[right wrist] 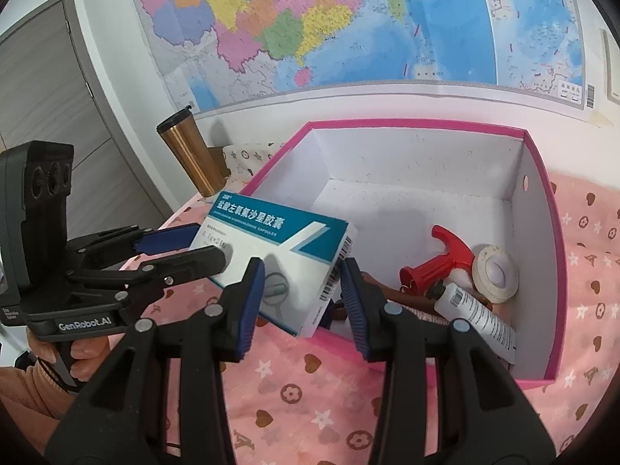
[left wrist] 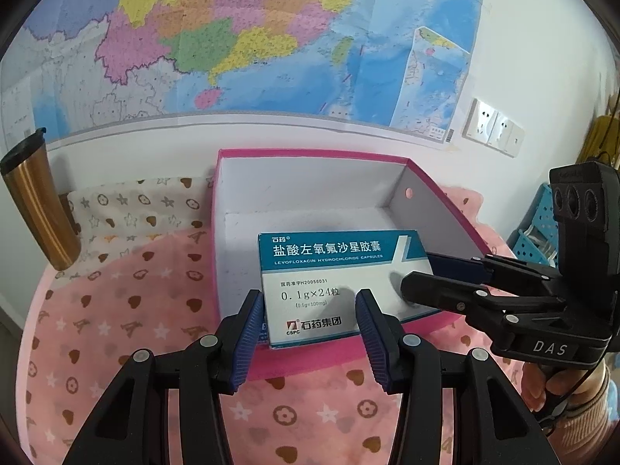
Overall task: Organize rigid objects
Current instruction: 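Lower the carton into the box and open the right gripper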
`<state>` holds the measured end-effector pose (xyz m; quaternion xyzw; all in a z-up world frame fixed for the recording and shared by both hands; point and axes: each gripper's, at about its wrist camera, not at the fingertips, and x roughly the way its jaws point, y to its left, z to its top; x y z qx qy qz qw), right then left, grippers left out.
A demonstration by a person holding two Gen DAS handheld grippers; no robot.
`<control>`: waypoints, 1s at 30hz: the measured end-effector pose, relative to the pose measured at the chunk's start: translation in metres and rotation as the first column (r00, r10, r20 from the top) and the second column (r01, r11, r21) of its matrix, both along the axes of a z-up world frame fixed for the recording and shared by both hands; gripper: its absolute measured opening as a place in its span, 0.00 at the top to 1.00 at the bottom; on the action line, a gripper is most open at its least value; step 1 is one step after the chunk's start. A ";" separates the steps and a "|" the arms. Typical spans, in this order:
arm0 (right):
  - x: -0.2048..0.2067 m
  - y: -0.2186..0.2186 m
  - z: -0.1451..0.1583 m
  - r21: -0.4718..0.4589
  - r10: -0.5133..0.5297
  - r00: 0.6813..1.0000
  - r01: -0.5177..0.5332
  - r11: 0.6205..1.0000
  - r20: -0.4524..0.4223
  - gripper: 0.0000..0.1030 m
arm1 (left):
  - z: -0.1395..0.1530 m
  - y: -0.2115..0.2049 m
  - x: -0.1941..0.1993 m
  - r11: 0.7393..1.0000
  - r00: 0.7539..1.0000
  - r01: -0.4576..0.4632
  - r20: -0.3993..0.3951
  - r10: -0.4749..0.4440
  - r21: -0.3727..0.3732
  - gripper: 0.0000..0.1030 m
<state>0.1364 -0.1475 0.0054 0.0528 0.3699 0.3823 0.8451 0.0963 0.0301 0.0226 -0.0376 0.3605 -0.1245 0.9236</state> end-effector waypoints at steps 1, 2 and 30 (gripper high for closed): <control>0.001 0.001 -0.001 -0.001 0.000 1.000 0.000 1.000 -0.003 0.57 | 0.000 0.001 0.001 1.000 1.000 -0.001 -0.003 0.001 0.001 0.53; 0.002 0.001 -0.001 -0.001 0.002 1.000 -0.002 1.000 -0.008 0.57 | -0.001 0.001 0.002 1.000 1.000 -0.002 -0.006 0.002 0.004 0.53; 0.032 0.015 -0.026 -0.072 -0.016 0.993 0.008 0.997 -0.113 0.54 | -0.011 0.004 0.024 0.999 0.998 -0.037 -0.055 0.039 0.039 0.51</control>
